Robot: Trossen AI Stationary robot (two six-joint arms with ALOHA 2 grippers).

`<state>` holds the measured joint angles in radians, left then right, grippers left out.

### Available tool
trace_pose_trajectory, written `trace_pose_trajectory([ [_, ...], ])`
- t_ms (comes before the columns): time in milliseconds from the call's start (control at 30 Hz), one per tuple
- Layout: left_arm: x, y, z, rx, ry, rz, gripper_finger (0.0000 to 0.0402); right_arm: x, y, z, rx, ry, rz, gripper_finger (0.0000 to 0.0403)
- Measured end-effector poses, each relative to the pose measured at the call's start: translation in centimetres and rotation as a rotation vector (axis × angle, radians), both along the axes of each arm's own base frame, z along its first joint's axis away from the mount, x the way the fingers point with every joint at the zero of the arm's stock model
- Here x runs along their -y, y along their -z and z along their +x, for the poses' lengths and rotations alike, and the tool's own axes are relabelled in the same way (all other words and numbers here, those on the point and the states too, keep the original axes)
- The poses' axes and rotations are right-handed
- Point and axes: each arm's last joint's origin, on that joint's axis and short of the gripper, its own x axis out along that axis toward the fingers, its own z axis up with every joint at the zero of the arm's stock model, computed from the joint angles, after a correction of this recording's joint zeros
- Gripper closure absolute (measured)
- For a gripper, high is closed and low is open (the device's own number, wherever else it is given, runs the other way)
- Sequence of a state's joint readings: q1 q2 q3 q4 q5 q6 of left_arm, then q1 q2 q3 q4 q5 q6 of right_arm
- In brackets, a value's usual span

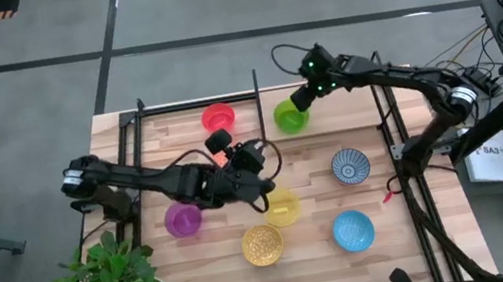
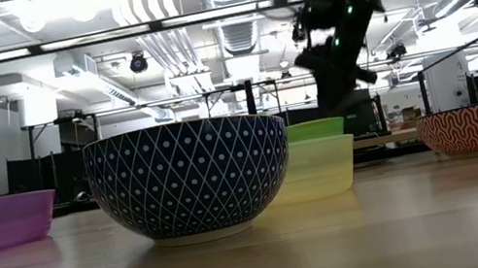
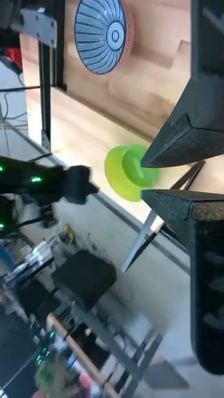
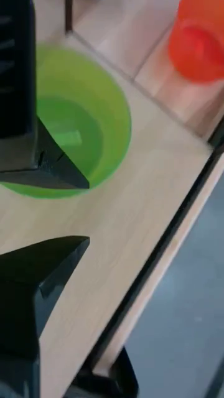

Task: Place and stack bowls onto a shelf
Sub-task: Stack the orange bowl on top of the green bowl on the shelf

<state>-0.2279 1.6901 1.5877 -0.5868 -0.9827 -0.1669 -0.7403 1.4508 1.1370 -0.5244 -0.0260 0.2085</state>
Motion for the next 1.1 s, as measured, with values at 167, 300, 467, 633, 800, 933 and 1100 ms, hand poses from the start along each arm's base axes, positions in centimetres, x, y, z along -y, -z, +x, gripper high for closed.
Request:
trace_pose_trajectory([
  [167, -3.1, -0.2, 0.7, 0.0, 0.015, -0.091, 0.0352, -2.5, -3.3, -1.8, 0.069, -0.05, -0.058, 0.0273],
  [300, -6.2, -0.4, 0.9, -0.001, -0.049, -0.091, 0.0352, -5.9, -5.4, -3.5, 0.146, -0.118, -0.11, 0.0278],
  [467, -11.4, -0.2, 0.5, -0.062, -0.117, -0.093, 0.0352, -10.4, -6.8, -5.7, 0.244, -0.219, -0.177, 0.0284],
  [633, -17.3, 0.6, -0.2, -0.068, -0.071, -0.257, 0.0352, -13.3, -7.3, -8.0, 0.324, -0.282, -0.224, 0.0289],
  [800, -22.7, 2.6, -1.2, -0.093, -0.205, -0.319, 0.0352, -14.5, -6.7, -9.5, 0.35, -0.323, -0.267, 0.0288],
  [933, -25.2, 4.9, -2.0, -0.176, -0.297, -0.383, 0.0352, -14.6, -5.7, -9.8, 0.341, -0.325, -0.262, 0.0287],
  [1100, -27.1, 8.4, -3.0, -0.332, -0.418, -0.494, 0.0352, -14.6, -5.1, -9.6, 0.327, -0.329, -0.248, 0.0291],
])
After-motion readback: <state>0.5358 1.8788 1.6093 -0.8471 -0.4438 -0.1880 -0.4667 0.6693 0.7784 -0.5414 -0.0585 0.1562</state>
